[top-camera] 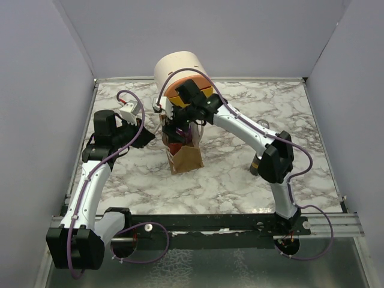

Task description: Place the beverage into the canvas bag

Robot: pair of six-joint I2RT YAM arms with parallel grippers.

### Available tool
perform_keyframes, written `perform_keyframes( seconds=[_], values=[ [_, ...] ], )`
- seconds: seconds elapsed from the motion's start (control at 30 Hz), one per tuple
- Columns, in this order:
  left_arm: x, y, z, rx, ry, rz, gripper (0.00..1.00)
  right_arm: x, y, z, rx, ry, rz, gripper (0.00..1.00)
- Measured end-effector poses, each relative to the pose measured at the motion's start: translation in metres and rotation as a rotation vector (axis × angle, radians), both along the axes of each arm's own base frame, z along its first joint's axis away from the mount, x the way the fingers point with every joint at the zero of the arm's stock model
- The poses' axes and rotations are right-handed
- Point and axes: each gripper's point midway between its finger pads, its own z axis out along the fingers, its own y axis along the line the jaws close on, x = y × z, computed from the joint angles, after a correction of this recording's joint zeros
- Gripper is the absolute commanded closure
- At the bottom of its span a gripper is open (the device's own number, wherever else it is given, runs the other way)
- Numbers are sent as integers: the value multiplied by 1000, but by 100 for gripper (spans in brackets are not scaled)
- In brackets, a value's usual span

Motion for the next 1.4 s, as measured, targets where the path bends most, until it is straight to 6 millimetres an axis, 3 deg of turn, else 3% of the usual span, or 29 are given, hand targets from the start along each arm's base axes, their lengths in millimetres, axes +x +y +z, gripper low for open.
perform_keyframes(
  seconds=[0.3, 0.53, 0.67, 0.8, 0.93, 1.13, 1.23, 1.4],
  values=[
    [0, 0, 0, 0, -1, 0, 100, -12, -25, 71, 73, -114, -34, 17],
    [0, 0, 0, 1, -1, 1, 100, -30, -74, 113, 113, -194, -98, 17],
    [0, 0, 0, 1, -1, 1, 100, -13, -121, 124, 127, -221, -205, 16],
    [0, 0, 0, 1, -1, 1, 100, 6, -192, 119, 103, -222, -376, 13],
    [0, 0, 1, 1, -4, 1, 100, -12, -245, 97, 60, -197, -481, 12],
    [0, 0, 2, 1, -7, 1, 100, -46, -296, 44, -56, -116, -593, 9],
    [0, 0, 2, 1, -7, 1, 100, -53, -319, 13, -133, -47, -654, 8],
    [0, 1, 2, 3, -9, 2, 100, -64, -344, -21, -220, 52, -718, 7]
  ],
)
